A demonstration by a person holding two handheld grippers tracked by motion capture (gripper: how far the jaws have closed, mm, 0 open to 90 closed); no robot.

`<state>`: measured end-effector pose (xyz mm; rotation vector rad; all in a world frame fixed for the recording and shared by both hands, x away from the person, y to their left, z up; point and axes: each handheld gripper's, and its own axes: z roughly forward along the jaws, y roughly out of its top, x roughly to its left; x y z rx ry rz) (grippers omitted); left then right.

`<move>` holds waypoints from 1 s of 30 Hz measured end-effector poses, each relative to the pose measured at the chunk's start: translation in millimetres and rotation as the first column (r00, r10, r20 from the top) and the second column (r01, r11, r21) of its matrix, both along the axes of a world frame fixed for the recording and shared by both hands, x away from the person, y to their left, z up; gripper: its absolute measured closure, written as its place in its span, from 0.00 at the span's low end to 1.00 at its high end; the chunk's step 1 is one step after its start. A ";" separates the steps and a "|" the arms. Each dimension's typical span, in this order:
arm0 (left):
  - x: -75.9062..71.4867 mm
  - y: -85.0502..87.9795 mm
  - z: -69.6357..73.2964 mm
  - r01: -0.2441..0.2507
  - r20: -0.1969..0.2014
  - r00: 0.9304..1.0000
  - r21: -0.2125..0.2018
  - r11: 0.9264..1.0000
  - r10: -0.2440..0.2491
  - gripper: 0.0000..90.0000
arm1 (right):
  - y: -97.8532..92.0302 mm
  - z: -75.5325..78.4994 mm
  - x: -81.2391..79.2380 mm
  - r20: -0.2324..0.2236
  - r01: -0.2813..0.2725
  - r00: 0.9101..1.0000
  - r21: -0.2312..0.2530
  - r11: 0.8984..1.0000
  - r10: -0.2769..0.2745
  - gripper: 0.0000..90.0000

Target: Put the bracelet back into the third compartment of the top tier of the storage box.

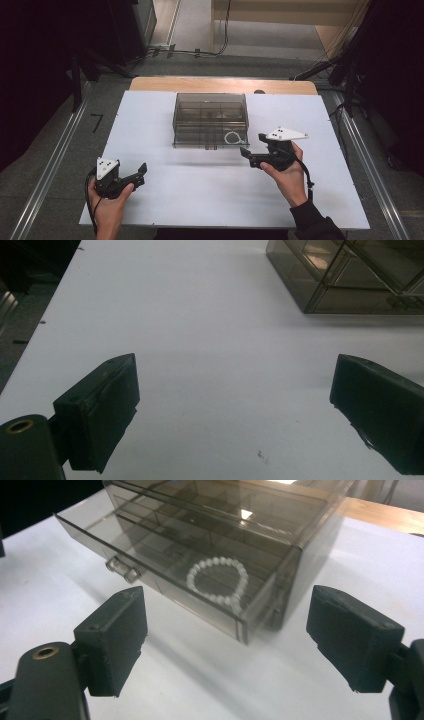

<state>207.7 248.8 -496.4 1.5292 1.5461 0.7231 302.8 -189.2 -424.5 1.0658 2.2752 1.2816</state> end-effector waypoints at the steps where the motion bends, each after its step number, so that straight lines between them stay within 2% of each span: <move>1: 0.1 -0.2 -0.1 0.000 0.000 1.000 0.001 1.000 0.000 0.06 | -2.5 -0.9 -1.4 0.000 0.003 1.000 0.000 1.000 -0.003 0.17; 5: -0.1 -0.5 0.1 0.002 0.000 1.000 0.002 1.000 -0.002 0.06 | -14.2 -6.8 -5.4 -0.014 0.018 1.000 0.018 1.000 -0.018 0.17; 10: -0.6 -0.1 0.3 0.000 0.002 1.000 0.001 1.000 0.000 0.06 | -31.5 -14.8 -10.1 -0.015 0.064 0.998 0.020 0.998 -0.064 0.17; 17: -1.3 0.8 0.4 0.003 0.001 1.000 -0.002 1.000 -0.003 0.06 | -64.1 -17.2 -24.3 0.000 0.130 0.992 0.029 0.991 -0.130 0.17; 25: -1.3 -0.8 0.5 0.002 0.001 1.000 0.000 1.000 -0.002 0.06 | -112.1 -25.4 -45.5 -0.021 0.218 0.976 0.025 0.976 -0.217 0.17; 30: -1.1 -1.5 0.5 0.005 0.001 1.000 0.001 1.000 -0.005 0.06 | -139.4 -32.1 -57.2 -0.035 0.277 0.960 0.014 0.961 -0.276 0.17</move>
